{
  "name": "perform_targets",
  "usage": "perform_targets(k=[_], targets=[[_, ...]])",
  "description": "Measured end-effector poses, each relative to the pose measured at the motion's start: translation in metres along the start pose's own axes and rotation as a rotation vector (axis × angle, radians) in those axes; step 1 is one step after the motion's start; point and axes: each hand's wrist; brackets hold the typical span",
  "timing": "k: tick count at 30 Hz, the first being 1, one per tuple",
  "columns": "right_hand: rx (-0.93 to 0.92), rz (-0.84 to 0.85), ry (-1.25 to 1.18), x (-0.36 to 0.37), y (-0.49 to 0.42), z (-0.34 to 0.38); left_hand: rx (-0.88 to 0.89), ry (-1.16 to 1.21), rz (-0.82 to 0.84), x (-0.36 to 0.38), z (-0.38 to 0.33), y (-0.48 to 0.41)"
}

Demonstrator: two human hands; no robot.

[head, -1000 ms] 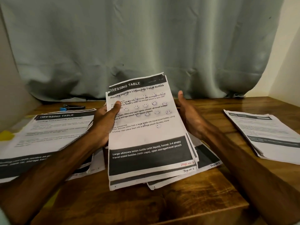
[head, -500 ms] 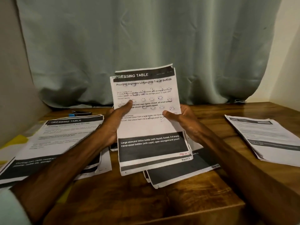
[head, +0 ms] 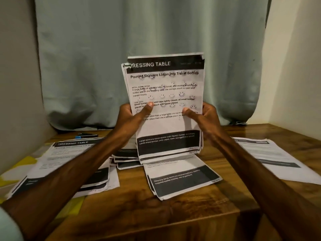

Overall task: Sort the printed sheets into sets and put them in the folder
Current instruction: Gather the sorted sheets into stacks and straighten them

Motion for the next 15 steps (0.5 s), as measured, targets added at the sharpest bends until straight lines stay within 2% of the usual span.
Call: perform_targets(k=[9, 15], targets=[[0.156, -0.021, 0.020, 0.004, 0.033, -0.021, -0.090, -0.086, 0.026, 0.015, 0.026, 0.021], [0.152, 0.025, 0.034, 0.001, 0.029, -0.007, -0.089, -0.111, -0.067, 0.016, 0.020, 0.009]])
Point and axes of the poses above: each hand's wrist, its own y-axis away from the middle knuckle, its own x-axis out of the palm, z = x × y, and after that the axes turned 9 degrees about -x, right-handed
